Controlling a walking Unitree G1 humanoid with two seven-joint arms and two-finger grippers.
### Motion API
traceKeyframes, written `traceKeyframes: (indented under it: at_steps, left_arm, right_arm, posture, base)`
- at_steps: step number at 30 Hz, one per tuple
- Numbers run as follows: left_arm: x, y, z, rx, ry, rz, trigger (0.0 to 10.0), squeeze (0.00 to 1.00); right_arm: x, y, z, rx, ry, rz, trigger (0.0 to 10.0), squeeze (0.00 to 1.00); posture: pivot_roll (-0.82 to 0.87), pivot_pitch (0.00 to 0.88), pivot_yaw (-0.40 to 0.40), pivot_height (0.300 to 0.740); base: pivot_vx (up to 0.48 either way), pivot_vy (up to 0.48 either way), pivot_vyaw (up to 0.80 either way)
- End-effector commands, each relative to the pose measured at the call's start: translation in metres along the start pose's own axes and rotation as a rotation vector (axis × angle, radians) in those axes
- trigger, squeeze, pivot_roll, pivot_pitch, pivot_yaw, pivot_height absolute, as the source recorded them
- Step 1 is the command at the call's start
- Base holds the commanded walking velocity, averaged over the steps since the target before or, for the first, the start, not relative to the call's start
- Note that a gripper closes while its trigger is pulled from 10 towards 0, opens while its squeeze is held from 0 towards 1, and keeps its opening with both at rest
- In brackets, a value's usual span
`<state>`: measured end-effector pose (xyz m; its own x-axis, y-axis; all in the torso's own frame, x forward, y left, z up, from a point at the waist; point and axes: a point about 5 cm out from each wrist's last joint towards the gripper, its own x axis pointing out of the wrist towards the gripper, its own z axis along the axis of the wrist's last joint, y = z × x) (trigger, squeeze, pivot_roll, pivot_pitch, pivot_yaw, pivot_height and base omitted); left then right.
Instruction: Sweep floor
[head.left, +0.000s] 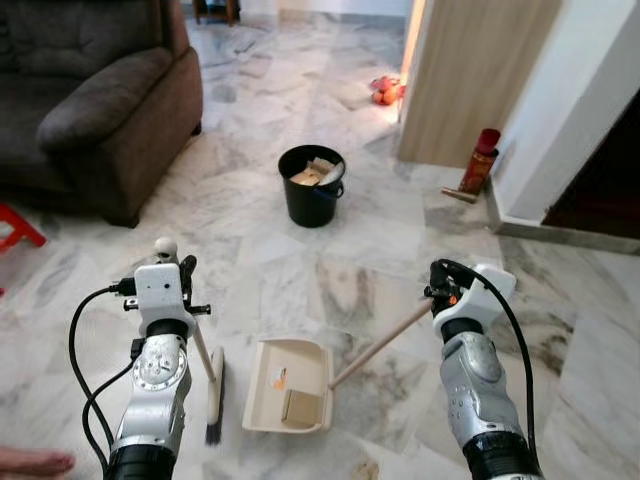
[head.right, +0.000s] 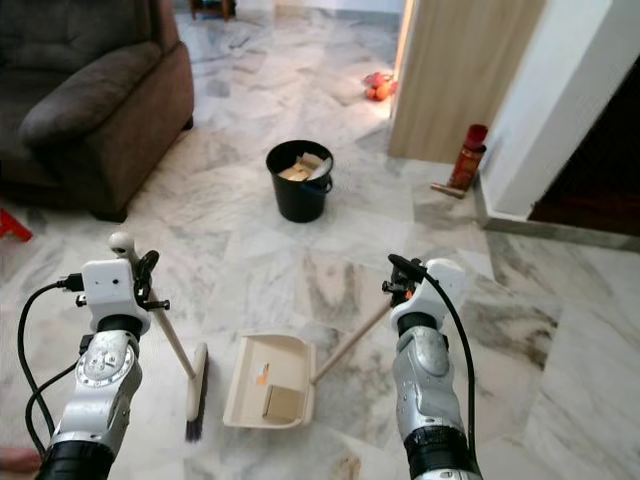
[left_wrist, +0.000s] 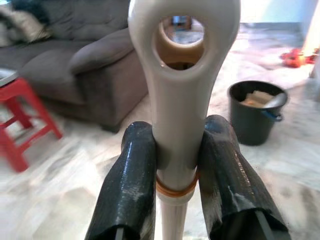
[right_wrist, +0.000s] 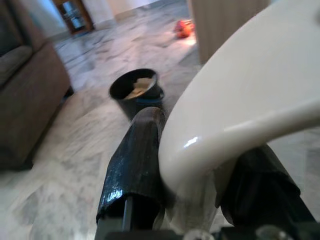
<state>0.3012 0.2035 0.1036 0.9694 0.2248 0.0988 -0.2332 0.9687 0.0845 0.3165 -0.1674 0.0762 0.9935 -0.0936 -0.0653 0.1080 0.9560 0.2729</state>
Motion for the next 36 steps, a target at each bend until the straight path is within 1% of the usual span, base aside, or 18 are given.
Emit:
traceKeyframes:
  at_steps: [1,16,23,36]
  left_arm:
    - [0.0021,0.0014,0.0088,0.016,-0.043,0.003,10.0,0.0]
    - [0.0028,-0.0007,0.0085,0.017,-0.039,-0.017,10.0,0.0]
    - [0.003,-0.0038,0.0085,0.021,-0.04,-0.029,10.0,0.0]
    - [0.0046,-0.0017,0.0095,0.023,-0.043,-0.024,10.0,0.0]
  right_arm:
    - [0.0026,0.0055,0.014,0.021,-0.07,0.023,10.0,0.0]
    - [0.0001,0.0064,0.011,0.029,-0.066,0.025,10.0,0.0]
    - [0.0003,0.0036,0.0116,0.034,-0.071,0.013,10.0,0.0]
    - [0.0015,0.0032,0.0114,0.049,-0.066,-0.004,10.0,0.0]
  posture:
    - [-0.07,0.064,-0.006,0.74]
    - [-0.07,0.05,0.005,0.74]
    - [-0.07,0.047,0.005,0.74]
    - [-0.07,0.047,0.006,0.74]
  base:
    - [0.24,0.0,0.0]
    - [0.266,0.0,0.0]
    - [0.288,0.0,0.0]
    - [0.299,0.0,0.0]
